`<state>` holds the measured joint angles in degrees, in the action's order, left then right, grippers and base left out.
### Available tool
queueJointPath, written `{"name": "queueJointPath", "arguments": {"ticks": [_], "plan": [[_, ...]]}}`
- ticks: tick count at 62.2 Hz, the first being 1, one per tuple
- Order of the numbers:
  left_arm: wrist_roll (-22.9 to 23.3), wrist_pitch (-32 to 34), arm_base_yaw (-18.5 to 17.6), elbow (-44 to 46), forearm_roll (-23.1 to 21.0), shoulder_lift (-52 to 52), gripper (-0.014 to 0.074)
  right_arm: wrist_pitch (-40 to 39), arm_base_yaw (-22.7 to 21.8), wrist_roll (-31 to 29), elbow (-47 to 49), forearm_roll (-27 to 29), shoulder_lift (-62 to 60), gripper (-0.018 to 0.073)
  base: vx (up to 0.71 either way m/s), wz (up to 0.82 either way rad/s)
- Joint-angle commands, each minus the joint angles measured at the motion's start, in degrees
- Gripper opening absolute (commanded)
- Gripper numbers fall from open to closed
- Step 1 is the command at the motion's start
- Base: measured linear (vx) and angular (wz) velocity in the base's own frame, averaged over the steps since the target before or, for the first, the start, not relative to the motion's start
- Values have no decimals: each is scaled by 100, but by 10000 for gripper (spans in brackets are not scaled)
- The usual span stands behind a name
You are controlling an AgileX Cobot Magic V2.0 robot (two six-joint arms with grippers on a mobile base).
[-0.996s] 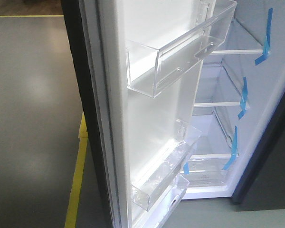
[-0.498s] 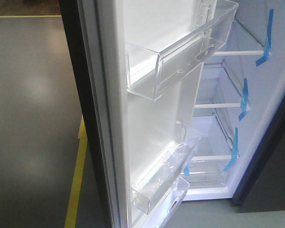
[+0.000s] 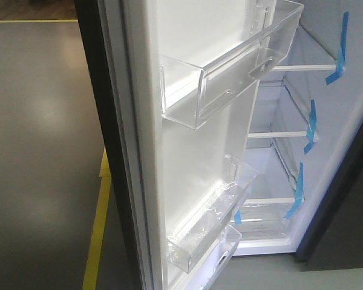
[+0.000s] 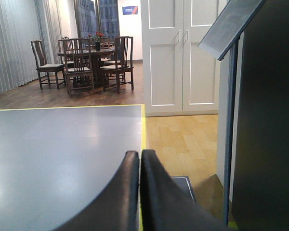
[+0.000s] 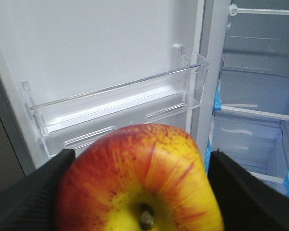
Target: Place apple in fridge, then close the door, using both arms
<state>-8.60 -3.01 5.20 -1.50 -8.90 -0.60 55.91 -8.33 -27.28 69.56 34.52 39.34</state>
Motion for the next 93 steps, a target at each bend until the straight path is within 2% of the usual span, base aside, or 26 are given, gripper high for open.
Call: {"name": "queueJointPath", "arguments": {"ticks": [1, 93], "plan": [[49, 392, -12, -121, -25, -93, -6, -415, -16, -49, 142, 197, 60, -6, 0, 0], [49, 392, -12, -121, -25, -93, -6, -415, -16, -49, 142, 197, 60, -6, 0, 0]]}}
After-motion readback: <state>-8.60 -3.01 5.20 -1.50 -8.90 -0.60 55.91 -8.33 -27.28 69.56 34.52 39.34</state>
